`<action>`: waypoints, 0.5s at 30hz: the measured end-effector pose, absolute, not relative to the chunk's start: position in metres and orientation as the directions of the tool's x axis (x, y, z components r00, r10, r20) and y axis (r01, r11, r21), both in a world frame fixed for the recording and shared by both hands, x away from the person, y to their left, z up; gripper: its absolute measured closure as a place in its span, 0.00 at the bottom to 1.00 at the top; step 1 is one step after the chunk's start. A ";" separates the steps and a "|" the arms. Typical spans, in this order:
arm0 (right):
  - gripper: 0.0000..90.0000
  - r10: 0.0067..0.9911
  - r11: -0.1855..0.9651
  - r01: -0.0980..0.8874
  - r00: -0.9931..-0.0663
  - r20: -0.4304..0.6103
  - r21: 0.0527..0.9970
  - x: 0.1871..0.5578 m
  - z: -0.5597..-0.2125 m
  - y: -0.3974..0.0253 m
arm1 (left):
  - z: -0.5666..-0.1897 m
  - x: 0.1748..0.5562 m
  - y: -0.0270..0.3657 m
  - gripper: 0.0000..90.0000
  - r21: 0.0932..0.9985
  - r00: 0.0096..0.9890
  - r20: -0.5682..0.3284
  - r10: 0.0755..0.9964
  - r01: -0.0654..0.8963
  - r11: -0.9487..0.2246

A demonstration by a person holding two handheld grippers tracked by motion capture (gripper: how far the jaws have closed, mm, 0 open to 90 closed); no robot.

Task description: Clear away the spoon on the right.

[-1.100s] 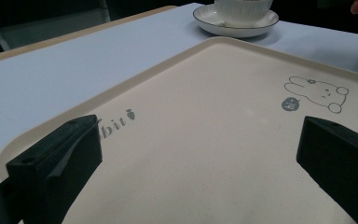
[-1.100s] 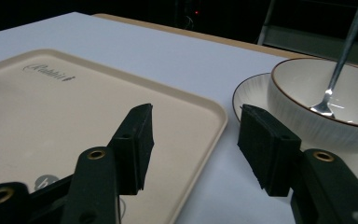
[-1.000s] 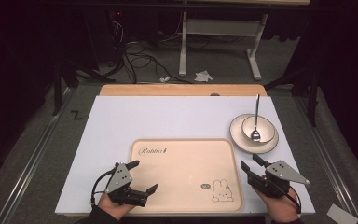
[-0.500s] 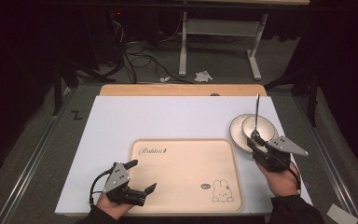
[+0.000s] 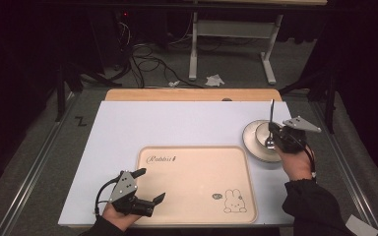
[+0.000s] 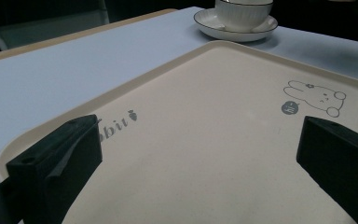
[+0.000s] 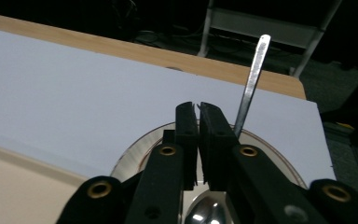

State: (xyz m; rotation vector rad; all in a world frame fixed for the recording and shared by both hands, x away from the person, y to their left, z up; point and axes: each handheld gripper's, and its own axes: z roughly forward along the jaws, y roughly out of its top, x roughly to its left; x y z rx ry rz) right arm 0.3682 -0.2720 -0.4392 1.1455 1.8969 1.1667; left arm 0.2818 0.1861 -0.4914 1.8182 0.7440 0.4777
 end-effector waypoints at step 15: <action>1.00 0.940 0.232 0.418 -0.330 -0.091 0.878 0.446 -0.427 -0.284 | -0.493 0.284 0.187 0.01 0.933 0.730 -0.039 0.682 0.270 -0.236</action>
